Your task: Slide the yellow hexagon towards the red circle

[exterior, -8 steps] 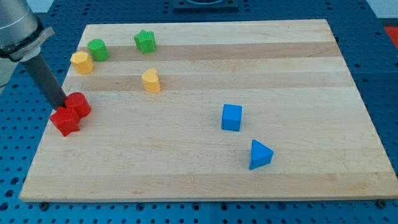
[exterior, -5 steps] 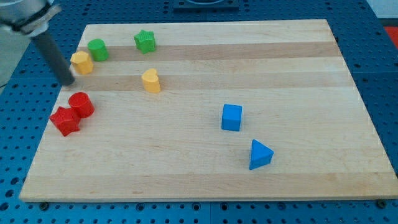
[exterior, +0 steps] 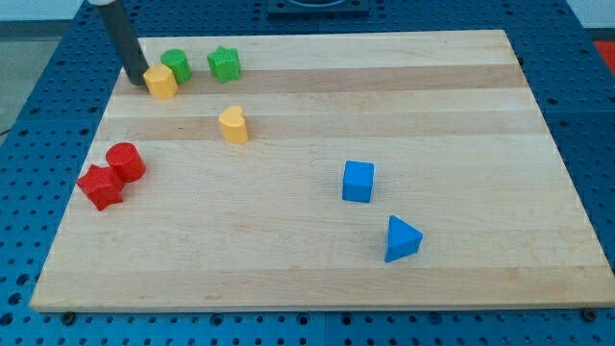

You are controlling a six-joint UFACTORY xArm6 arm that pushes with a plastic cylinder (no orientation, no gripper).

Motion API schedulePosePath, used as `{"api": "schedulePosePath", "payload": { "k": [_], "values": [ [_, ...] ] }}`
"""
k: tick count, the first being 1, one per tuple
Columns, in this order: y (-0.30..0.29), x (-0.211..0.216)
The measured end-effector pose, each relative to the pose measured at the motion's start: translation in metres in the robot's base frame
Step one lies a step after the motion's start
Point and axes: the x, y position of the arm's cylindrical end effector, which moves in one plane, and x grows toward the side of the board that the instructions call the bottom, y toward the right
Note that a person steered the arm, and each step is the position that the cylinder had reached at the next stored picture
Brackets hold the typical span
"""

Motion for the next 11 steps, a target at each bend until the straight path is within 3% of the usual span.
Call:
{"api": "schedulePosePath", "payload": {
  "k": [1, 3, 5, 9, 11],
  "values": [
    [0.005, -0.015],
    [0.023, 0.044],
    [0.06, 0.021],
    [0.103, 0.086],
    [0.147, 0.085]
  ]
}}
